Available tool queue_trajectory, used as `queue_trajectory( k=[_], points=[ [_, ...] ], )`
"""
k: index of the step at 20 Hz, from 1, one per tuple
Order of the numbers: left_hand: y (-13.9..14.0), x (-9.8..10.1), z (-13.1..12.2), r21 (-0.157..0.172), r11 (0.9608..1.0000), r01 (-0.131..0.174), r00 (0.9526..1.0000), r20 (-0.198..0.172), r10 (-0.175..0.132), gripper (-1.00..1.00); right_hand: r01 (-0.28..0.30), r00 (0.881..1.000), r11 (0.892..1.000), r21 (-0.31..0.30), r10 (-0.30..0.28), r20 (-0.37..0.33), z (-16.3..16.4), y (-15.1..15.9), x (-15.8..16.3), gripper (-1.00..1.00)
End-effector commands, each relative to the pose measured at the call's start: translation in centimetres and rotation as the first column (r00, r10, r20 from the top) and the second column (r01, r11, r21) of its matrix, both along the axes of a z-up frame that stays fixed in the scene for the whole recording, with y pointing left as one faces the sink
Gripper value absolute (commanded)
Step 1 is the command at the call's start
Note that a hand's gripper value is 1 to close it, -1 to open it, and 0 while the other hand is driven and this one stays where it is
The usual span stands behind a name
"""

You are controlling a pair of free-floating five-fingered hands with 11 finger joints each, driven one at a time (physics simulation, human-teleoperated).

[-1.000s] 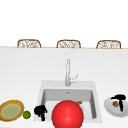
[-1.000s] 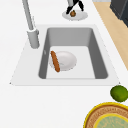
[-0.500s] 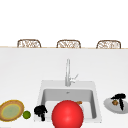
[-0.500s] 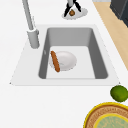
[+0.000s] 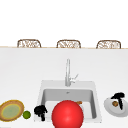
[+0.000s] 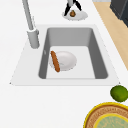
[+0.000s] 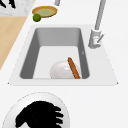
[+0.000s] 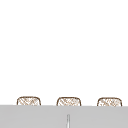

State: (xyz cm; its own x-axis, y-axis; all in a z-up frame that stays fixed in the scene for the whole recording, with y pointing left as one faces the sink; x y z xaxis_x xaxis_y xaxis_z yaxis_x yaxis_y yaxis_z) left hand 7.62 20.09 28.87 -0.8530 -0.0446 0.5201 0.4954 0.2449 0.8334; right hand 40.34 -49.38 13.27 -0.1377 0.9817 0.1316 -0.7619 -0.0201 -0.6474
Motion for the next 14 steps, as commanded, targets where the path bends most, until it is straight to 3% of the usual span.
queue_trajectory(
  k=[1, 6, 9, 14],
  points=[
    [0.0, 0.0, 0.0, 0.0, 1.0, 0.0, 1.0, 0.0, 0.0, 0.0, 0.011, 1.0, 1.0, -0.029, -0.012, -0.023, 0.8, 1.1, 0.0, -1.0],
    [0.0, 0.0, 0.0, 0.0, 1.0, 0.0, 1.0, 0.0, 0.0, 0.0, 0.002, 1.0, 1.0, -0.002, -0.002, 0.006, 0.4, 0.8, -1.0, -1.0],
    [0.0, 0.0, 0.0, 0.0, 1.0, 0.0, 1.0, 0.0, 0.0, 0.0, 0.001, 0.999, 1.0, -0.007, 0.0, 0.043, 0.5, 1.1, -2.0, -1.0],
    [0.0, 0.0, 0.0, 0.0, 1.0, 0.0, 1.0, 0.0, 0.0, 0.0, 0.001, 0.999, 0.999, -0.044, 0.001, 0.036, -0.9, 1.9, -2.1, -1.0]
  ],
)
